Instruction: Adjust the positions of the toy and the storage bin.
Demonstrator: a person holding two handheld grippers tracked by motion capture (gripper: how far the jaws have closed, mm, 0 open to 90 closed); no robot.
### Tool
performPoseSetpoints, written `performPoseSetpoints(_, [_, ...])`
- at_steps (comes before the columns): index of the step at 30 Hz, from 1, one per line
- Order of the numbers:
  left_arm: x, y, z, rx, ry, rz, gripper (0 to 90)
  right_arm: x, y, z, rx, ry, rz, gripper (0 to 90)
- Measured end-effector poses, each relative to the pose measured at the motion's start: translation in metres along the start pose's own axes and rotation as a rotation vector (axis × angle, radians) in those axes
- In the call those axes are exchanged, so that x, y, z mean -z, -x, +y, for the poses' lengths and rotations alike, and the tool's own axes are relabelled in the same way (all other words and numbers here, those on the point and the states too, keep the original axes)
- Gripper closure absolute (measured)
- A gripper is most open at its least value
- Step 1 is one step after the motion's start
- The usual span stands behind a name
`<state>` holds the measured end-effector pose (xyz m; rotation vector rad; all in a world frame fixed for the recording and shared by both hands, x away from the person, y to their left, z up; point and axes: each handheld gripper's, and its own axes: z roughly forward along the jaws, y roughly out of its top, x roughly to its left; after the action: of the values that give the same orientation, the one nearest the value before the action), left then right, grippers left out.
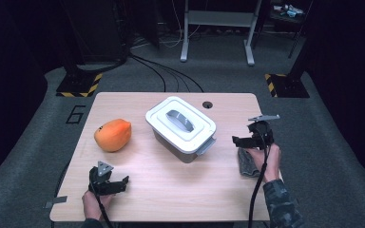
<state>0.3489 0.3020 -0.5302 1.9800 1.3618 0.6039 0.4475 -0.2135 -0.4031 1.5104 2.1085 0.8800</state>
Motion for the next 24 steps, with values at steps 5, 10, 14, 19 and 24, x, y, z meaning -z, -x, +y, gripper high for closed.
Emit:
performPoseSetpoints(5, [0.000,0.000,0.000,0.001,0.000,0.000,10.9,-0.015,0.021,-0.027,-0.045,-0.071,-0.026,8.8])
performPoseSetpoints(10, [0.000,0.000,0.000,0.001,0.000,0.000,10.9,-0.031,0.033,-0.049,-0.084,-0.162,-0.057,10.2])
performPoseSetpoints(14, [0.000,0.000,0.000,0.002,0.007,0.002,10.9,-0.045,0.038,-0.063,-0.110,-0.211,-0.065,14.4])
performPoseSetpoints(19, [-0.001,0.000,0.000,0.001,0.007,0.002,10.9,-0.057,0.044,-0.075,-0.125,-0.229,-0.067,23.9])
performPoseSetpoints(24, [0.000,0.000,0.000,0.001,-0.001,0.000,10.9,-0.056,0.042,-0.074,-0.119,-0.215,-0.088,47.6])
